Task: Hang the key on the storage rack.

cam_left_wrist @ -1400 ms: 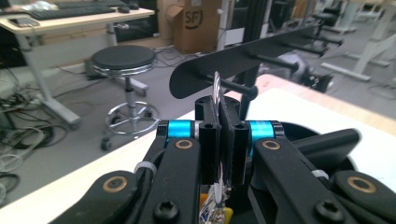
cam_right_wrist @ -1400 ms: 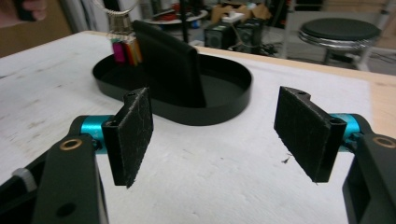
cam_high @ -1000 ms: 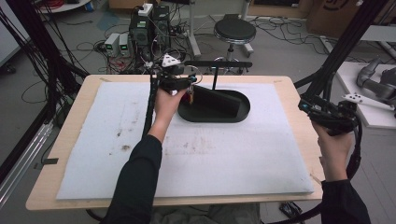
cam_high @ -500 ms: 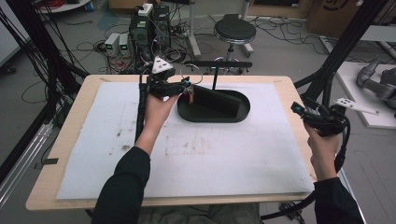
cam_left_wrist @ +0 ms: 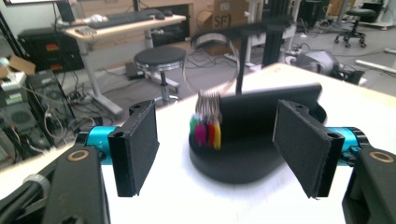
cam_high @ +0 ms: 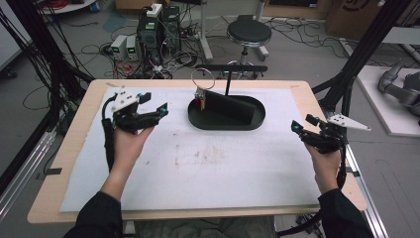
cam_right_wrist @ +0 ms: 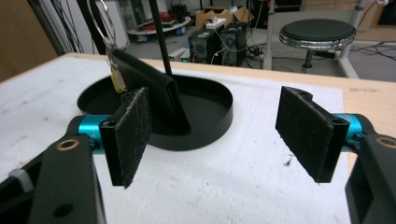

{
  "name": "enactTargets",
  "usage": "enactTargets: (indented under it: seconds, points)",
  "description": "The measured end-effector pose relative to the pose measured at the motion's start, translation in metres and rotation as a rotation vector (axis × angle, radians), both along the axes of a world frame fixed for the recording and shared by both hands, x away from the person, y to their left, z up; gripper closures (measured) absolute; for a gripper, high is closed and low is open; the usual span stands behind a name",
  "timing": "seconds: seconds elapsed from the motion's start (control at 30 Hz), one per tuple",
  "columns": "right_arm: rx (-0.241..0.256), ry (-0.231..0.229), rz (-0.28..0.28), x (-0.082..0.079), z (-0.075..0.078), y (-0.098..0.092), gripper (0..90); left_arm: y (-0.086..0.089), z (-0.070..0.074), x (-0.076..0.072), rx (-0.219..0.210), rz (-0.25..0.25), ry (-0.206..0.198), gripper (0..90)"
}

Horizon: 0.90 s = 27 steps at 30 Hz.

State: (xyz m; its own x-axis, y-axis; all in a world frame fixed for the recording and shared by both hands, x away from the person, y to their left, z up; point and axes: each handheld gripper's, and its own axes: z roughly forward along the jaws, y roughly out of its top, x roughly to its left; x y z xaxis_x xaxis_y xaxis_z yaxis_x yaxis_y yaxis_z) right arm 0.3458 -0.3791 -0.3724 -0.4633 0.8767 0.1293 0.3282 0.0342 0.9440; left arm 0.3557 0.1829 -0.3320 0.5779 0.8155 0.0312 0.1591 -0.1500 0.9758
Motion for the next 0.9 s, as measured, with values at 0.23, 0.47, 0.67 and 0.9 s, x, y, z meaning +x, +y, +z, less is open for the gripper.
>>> enactTargets:
  seconds: [0.23,0.47,0.67,0.9]
  points:
    - [-0.030,0.014,-0.012,-0.009,-0.013,0.009,27.2,0.021,-0.046,-0.033,-0.012,-0.012,0.041,27.9]
    - [-0.077,0.024,-0.015,-0.013,-0.023,0.011,27.6,0.032,-0.069,-0.042,0.026,-0.028,0.068,27.2]
    - [-0.095,0.019,-0.005,-0.012,-0.024,0.014,27.6,0.041,-0.077,-0.042,0.027,-0.014,0.065,26.3]
    - [-0.119,0.025,0.010,-0.011,-0.026,0.016,27.6,0.057,-0.085,-0.040,0.011,0.028,0.077,25.6]
